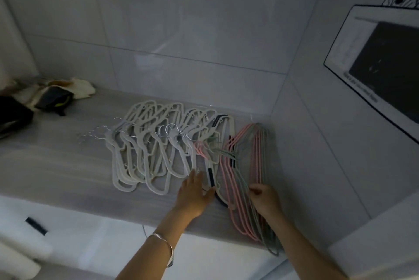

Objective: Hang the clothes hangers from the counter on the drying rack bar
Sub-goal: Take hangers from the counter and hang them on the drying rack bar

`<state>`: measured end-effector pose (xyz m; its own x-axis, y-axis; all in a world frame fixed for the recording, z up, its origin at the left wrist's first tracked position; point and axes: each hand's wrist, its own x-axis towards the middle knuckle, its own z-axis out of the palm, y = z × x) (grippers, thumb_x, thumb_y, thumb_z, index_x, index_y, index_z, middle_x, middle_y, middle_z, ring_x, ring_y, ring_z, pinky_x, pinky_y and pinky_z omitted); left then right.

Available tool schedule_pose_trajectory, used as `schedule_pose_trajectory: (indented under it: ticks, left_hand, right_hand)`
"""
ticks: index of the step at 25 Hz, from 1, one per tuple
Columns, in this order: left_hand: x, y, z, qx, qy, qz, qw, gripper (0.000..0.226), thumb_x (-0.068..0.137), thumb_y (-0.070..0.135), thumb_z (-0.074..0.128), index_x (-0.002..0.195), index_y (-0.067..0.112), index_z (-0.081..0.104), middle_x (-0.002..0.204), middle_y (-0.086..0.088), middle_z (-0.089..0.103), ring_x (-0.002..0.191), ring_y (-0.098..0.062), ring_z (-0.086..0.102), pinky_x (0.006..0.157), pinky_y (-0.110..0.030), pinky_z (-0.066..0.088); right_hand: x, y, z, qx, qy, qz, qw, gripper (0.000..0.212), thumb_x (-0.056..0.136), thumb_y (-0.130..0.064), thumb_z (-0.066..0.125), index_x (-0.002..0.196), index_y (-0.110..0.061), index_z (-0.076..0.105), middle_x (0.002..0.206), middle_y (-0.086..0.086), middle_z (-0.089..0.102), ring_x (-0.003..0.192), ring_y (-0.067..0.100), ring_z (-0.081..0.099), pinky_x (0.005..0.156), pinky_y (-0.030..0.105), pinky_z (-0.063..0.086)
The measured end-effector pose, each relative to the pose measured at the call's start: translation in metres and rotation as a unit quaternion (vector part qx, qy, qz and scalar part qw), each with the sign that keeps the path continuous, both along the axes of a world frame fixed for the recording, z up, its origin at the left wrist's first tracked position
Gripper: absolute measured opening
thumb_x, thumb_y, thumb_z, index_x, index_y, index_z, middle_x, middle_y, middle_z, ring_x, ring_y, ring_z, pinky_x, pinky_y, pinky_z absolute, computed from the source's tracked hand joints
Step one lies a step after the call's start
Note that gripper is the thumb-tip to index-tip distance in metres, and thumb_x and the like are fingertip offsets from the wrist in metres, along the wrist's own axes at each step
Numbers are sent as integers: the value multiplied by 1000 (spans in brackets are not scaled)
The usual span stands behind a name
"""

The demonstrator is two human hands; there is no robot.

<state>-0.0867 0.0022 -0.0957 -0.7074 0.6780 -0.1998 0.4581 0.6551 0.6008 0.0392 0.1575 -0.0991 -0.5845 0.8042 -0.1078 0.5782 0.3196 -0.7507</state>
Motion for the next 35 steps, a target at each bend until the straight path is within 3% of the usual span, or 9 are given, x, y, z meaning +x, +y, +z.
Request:
schedule_pose_trajectory:
  ticks: [3, 7, 10, 15, 18, 22, 26, 31, 35]
  left_hand:
    - [-5, -1, 0, -11, -17, -4, 1000, 72, 94, 51, 40, 151, 18, 11, 159, -2, 0, 146, -24, 5, 116, -38, 16]
    - [-5, -14, 15, -3, -13, 7, 1000, 64, 95, 43, 43, 148, 16, 19, 156, -3, 21, 142, -24, 20, 112, -35, 24]
    - [2, -24, 37, 29, -17, 35, 999, 62, 96, 41, 44, 148, 15, 21, 153, -5, 27, 140, -25, 25, 112, -35, 26]
    - [37, -39, 76, 121, -18, 78, 989, 59, 97, 41, 44, 147, 15, 26, 152, -6, 30, 140, -23, 28, 112, -33, 26]
    - [59, -37, 84, 142, -21, 81, 986, 57, 98, 38, 42, 147, 15, 25, 153, -5, 30, 140, -22, 29, 111, -30, 25]
    - [68, -21, 68, 136, -77, 63, 986, 53, 100, 35, 38, 148, 19, 22, 155, -3, 25, 141, -21, 26, 115, -34, 23]
    - [67, 5, 48, 112, -53, 13, 992, 51, 101, 34, 31, 149, 22, 18, 156, -2, 20, 145, -21, 18, 118, -38, 18]
    - [46, 36, 19, -2, 4, -25, 1000, 53, 101, 39, 22, 150, 25, 8, 159, 2, 3, 147, -26, -2, 119, -45, 7]
    - [36, 49, 8, -27, 18, -37, 999, 55, 100, 44, 21, 151, 26, 9, 159, 3, 1, 146, -32, -2, 118, -49, 7]
  right_hand:
    - [-1, 2, 4, 56, 37, -64, 996, 19, 85, -6, 60, 100, 0, 70, 99, 17, 71, 92, 28, 66, 78, 30, 47]
    - [-6, -3, 32, 109, 168, -125, 972, 18, 91, -9, 52, 97, 1, 66, 83, 15, 66, 72, 22, 56, 60, 24, 34]
    - [-5, -14, 50, 104, 246, -102, 958, 16, 92, -7, 51, 96, 2, 63, 76, 9, 59, 65, 19, 50, 52, 21, 33]
    - [-2, -30, 72, 48, 291, -51, 954, 16, 90, -5, 52, 101, 0, 63, 80, 13, 60, 72, 24, 53, 65, 27, 38]
    - [8, -37, 83, 11, 323, -27, 946, 14, 90, -2, 51, 97, 0, 64, 78, 10, 59, 69, 21, 52, 56, 19, 40]
    - [11, -40, 85, 19, 307, 40, 951, 11, 91, -8, 53, 91, -10, 64, 74, 3, 61, 62, 12, 53, 51, 8, 40]
    - [7, -31, 75, 16, 293, -12, 956, 15, 90, -6, 55, 94, 1, 67, 82, 12, 67, 70, 17, 56, 54, 5, 39]
    - [7, -17, 62, 54, 248, -91, 963, 23, 88, -5, 56, 106, 2, 67, 106, 18, 69, 97, 28, 64, 78, 23, 42]
    - [9, -11, 57, 67, 234, -128, 961, 24, 88, -5, 54, 108, 3, 66, 109, 18, 68, 100, 30, 63, 78, 23, 40]
